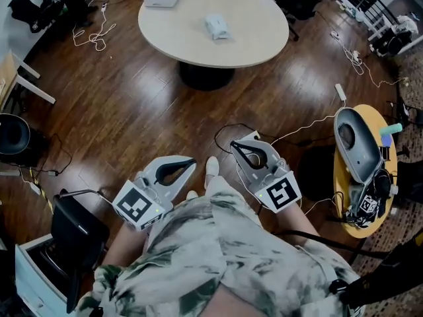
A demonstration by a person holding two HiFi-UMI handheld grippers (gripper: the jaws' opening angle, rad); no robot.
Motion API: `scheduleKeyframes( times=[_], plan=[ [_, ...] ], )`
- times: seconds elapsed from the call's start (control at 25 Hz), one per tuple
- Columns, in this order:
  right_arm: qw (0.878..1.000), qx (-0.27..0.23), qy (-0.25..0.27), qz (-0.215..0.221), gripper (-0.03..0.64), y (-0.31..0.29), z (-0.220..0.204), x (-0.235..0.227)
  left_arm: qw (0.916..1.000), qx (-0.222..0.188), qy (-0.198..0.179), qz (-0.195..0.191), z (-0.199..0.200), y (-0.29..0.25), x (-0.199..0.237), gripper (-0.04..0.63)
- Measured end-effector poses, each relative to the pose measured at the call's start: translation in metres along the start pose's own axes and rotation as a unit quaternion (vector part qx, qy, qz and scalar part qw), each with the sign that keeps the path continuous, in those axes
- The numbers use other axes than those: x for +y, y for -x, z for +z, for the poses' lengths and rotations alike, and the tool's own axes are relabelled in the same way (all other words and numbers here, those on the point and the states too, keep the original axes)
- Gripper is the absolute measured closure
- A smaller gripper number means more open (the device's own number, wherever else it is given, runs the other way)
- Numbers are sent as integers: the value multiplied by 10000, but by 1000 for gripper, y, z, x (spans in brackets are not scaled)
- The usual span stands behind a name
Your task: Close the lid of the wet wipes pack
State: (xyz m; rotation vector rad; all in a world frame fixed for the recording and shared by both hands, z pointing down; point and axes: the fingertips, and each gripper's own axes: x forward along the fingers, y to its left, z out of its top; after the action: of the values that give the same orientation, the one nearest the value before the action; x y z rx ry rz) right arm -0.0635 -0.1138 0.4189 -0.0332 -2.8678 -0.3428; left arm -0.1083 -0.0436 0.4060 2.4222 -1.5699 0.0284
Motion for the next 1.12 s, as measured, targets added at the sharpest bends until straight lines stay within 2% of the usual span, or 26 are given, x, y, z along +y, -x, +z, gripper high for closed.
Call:
scheduleKeyframes(
  times=[0.4,0.56,0.76,1.12],
  plan=[
    [9997,-158,84,193,611,-39,-9,-103,9996,-46,0,281,37,-74,72,595],
    [9993,-202,183,272,611,-46,-12,-139,9993,-32,-108,348,53,-105,93,595],
    [9994,-168,97,289,611,-57,-32,-170,9987,19,-214,460,59,-132,116,595],
    [9995,-81,47,309,611,-94,-48,-207,9989,155,-136,409,66,-153,152,595]
  ],
)
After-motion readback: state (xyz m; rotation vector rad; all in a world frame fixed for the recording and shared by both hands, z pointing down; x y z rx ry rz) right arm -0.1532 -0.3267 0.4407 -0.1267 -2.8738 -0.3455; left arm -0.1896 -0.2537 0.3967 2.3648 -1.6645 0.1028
